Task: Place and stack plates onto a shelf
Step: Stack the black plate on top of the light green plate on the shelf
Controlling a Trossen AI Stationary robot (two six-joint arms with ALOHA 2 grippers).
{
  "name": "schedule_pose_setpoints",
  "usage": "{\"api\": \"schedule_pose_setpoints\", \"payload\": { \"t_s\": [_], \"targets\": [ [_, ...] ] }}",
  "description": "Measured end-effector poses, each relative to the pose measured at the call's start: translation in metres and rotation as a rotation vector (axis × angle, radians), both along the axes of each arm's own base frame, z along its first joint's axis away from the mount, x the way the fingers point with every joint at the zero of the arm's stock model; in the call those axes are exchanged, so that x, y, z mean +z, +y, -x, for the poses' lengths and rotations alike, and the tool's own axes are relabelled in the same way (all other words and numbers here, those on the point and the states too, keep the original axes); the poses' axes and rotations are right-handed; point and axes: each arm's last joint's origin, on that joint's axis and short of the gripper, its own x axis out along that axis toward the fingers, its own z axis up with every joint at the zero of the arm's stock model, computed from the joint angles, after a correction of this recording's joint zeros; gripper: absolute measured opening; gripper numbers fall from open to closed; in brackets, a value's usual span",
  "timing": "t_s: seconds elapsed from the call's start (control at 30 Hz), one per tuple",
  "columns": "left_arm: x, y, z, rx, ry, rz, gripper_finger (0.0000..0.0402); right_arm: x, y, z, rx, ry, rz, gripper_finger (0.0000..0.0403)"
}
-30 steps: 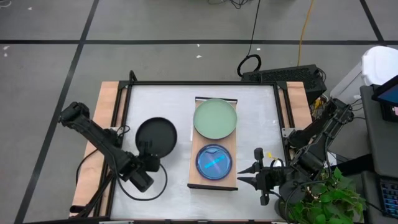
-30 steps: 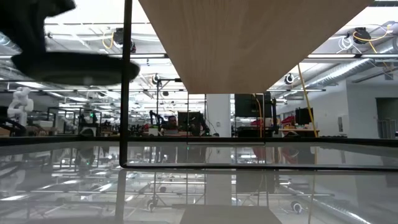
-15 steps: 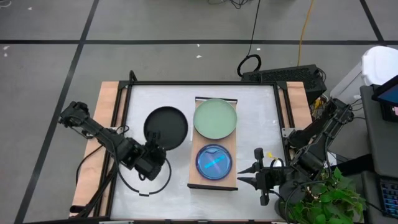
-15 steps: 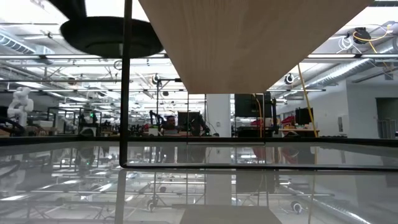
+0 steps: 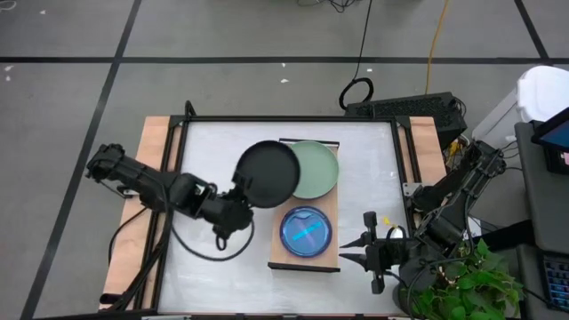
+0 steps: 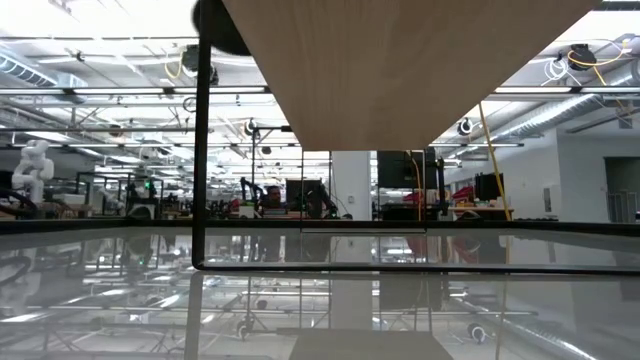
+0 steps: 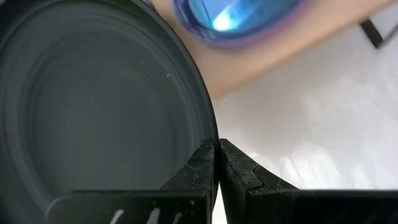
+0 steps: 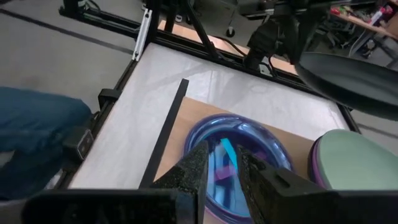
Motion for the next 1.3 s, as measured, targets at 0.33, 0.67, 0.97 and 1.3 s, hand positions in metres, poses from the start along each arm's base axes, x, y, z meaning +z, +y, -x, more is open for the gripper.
{"api": "schedule_pose_setpoints", "payload": {
  "t_s": [0.33, 0.67, 0.97, 1.3],
  "targets": [
    [0.013, 0.030, -0.030, -0.187, -0.145, -0.014, 0.0010, 0.000, -0.002, 0.000, -0.082, -0.027, -0.055, 0.0070],
    [0.004, 0.046, -0.064, -0.218, -0.238, 0.033, 0.0010, 0.000, -0.002, 0.000, -0.088, -0.030, -0.056, 0.0070],
    [-0.026, 0.057, -0.090, -0.121, -0.175, 0.068, 0.0011, 0.000, 0.001, 0.003, -0.069, -0.028, -0.051, 0.0070],
    [-0.030, 0.075, -0.096, 0.036, -0.202, 0.157, 0.0036, 0.001, 0.005, 0.008, -0.045, -0.027, -0.050, 0.0070]
  ]
}}
